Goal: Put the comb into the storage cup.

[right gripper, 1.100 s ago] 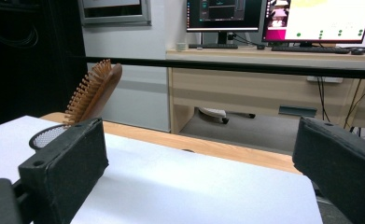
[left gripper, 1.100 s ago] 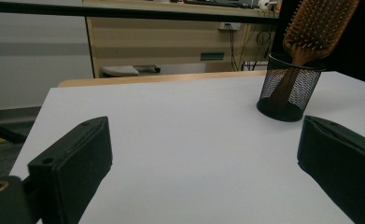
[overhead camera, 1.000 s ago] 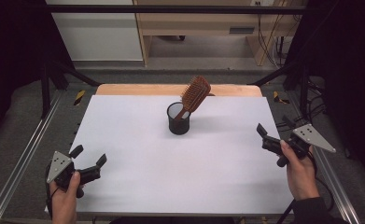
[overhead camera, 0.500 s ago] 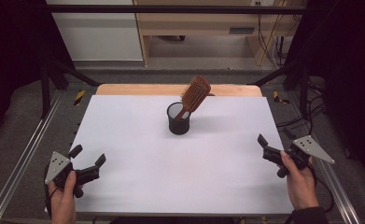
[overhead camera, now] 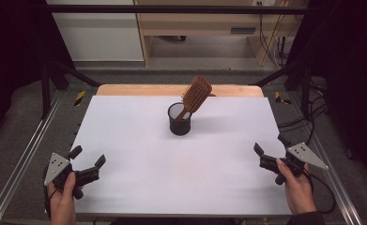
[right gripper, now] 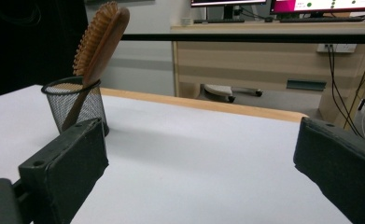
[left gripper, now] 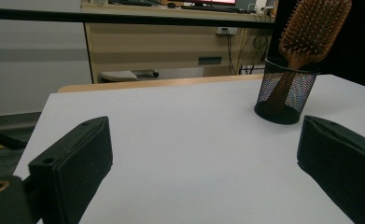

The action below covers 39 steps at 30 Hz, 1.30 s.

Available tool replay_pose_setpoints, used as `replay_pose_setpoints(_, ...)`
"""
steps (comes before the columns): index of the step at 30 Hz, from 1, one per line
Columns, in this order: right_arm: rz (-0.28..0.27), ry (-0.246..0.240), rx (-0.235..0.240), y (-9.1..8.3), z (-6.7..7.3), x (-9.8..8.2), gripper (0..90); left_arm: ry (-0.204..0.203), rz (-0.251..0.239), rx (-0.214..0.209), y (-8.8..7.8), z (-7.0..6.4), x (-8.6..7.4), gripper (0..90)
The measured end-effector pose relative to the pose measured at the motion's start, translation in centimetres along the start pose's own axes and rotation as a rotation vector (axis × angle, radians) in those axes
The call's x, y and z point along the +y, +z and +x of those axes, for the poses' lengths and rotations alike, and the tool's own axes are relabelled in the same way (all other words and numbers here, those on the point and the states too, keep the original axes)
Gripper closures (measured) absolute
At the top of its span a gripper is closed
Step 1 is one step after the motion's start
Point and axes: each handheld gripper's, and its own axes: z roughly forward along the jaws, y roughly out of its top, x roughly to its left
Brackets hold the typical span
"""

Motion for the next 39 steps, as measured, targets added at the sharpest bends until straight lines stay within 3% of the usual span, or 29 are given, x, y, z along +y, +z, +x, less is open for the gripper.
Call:
replay_pose_setpoints(10,0.022,0.012,0.027,0.0,0.7,-1.4,2.7,-0.009,0.001,-0.002,0.0,0.1,-0.1,3.7)
replay_pose_setpoints(29,0.059,-0.017,0.083,0.8,2.2,-2.4,3.4,-0.004,-0.003,-0.018,0.0,-0.1,0.0,3.7)
replay_pose_setpoints(39,0.089,-0.019,0.153,1.7,3.4,-2.7,3.9,0.0,-0.008,-0.028,0.1,-0.2,0.0,3.7)
